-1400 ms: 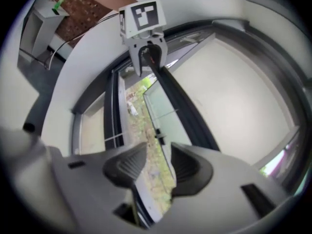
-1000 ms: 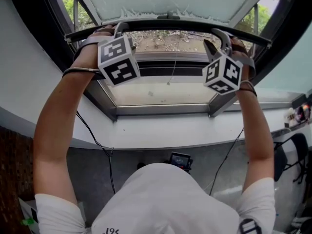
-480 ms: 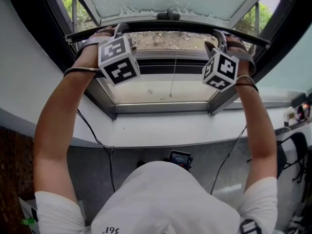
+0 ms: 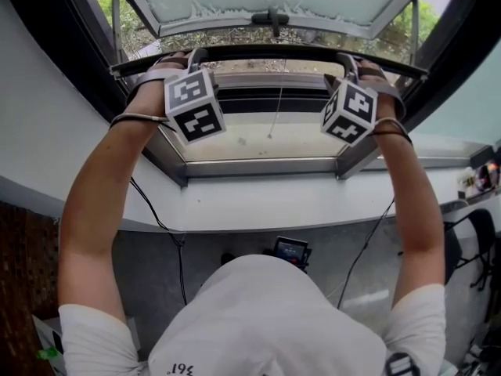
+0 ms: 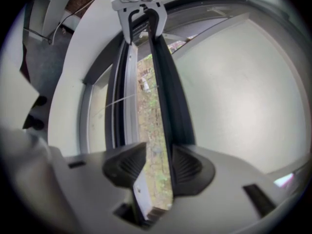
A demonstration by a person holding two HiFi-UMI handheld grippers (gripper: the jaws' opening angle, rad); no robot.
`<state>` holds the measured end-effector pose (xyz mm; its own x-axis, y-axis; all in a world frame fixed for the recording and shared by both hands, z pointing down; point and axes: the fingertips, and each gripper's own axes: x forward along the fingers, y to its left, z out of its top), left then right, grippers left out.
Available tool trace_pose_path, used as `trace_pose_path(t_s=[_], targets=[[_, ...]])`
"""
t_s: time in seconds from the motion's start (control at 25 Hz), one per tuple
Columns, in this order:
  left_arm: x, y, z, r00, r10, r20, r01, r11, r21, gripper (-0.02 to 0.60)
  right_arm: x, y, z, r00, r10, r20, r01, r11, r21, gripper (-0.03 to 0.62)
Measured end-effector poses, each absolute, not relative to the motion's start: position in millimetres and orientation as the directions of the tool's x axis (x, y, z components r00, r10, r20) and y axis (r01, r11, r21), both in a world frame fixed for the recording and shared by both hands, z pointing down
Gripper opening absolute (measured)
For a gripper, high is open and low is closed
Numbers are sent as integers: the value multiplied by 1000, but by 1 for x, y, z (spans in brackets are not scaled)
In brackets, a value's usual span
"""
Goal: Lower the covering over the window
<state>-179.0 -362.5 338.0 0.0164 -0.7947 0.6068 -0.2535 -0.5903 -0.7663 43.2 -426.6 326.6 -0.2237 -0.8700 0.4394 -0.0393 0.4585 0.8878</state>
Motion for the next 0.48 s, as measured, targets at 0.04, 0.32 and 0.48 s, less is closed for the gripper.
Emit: trace_pose_path(t_s=[0.04,0.32,0.48], targets=[[-179,-362,340,14,-794,608,-252,-591,-766,245,43,-426,329,-214,-866,451,-27,467,884,163],[-179,-357,353,1,-775,632,-253,-611,-750,245,46,-420,340,-171,-845,507,14,513,858,163],[-179,-353,363,-14,-756,655,-242,-633,-736,245,45,-416,350,-164,-824,542,24,546,838,163]])
